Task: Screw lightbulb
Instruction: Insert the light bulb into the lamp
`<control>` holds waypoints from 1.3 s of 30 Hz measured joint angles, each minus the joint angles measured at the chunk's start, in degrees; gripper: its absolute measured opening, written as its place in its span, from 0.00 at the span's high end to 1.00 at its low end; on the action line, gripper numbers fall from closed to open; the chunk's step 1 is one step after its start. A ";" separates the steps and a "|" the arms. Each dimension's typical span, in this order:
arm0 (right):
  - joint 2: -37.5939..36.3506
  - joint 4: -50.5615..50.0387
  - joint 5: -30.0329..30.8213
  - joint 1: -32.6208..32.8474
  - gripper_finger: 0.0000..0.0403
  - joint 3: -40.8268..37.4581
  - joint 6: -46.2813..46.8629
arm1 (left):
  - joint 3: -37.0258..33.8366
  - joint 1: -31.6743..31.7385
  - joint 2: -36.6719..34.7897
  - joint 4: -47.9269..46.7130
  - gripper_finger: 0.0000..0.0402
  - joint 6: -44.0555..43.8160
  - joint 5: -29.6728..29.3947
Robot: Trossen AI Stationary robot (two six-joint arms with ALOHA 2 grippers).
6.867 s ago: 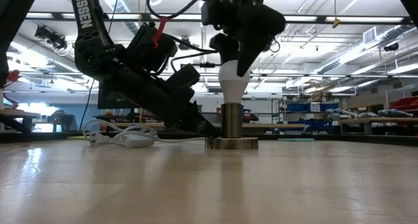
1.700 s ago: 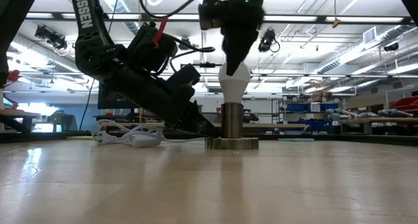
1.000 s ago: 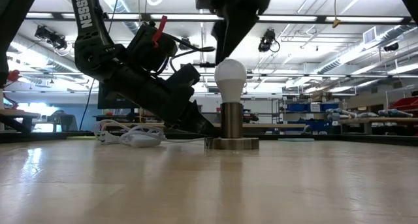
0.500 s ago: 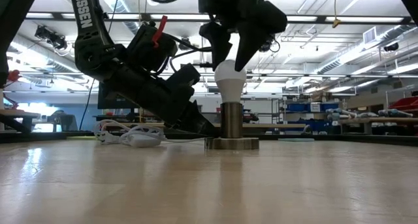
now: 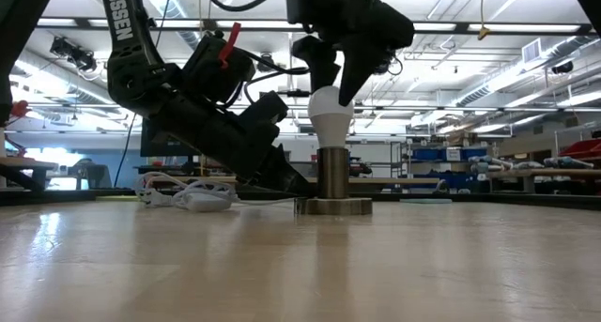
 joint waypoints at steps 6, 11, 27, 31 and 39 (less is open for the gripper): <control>-0.02 -0.23 0.57 -0.25 0.30 0.04 17.71 | 0.01 0.00 0.00 -0.02 1.00 0.00 0.00; -0.14 -1.00 -0.04 -0.88 0.28 0.11 45.00 | 0.02 0.02 -0.02 -0.02 1.00 -0.02 -0.24; -0.20 -2.41 4.36 0.28 0.18 5.81 23.50 | 0.02 0.00 0.00 0.00 1.00 -0.02 0.05; 0.22 -2.89 -0.07 0.11 0.18 5.76 7.34 | 0.02 0.02 0.00 0.00 1.00 -0.02 0.27; 0.85 -2.52 -2.46 0.07 0.20 2.52 -3.00 | 0.02 0.02 0.00 -0.04 1.00 -0.02 0.48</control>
